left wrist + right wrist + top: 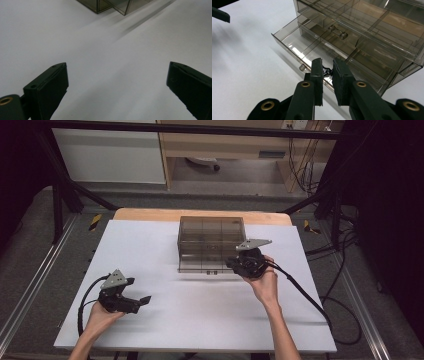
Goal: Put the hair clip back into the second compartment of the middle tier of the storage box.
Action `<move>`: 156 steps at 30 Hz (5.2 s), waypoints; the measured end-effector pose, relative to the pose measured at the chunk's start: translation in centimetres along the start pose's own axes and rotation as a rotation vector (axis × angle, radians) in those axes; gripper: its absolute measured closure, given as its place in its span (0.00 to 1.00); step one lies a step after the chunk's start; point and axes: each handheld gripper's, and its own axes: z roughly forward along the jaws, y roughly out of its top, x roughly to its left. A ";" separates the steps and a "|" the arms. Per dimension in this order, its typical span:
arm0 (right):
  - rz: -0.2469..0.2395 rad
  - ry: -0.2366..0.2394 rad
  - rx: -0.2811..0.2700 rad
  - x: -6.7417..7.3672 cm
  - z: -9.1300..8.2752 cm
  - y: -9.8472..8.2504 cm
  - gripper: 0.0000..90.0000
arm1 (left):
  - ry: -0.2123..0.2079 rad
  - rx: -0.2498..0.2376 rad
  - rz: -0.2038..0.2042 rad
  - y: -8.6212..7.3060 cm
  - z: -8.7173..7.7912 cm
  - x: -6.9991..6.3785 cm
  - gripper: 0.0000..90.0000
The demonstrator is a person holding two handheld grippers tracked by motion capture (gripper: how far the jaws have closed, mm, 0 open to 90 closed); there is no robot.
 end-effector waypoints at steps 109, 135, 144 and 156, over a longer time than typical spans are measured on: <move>0.012 -0.058 0.119 0.2 8.4 0.1 0.88 | -0.006 0.000 0.001 0.0 0.0 0.0 0.04; 0.004 -0.048 0.046 1.1 5.8 0.5 0.43 | -0.007 0.001 0.001 0.0 0.0 0.0 0.04; 0.009 -0.048 0.012 1.1 4.4 -0.2 0.17 | -0.007 0.001 0.001 0.0 0.0 0.0 0.04; 0.032 -0.051 0.014 0.7 2.8 -1.1 0.04 | -0.007 0.003 0.000 0.0 0.1 0.0 0.04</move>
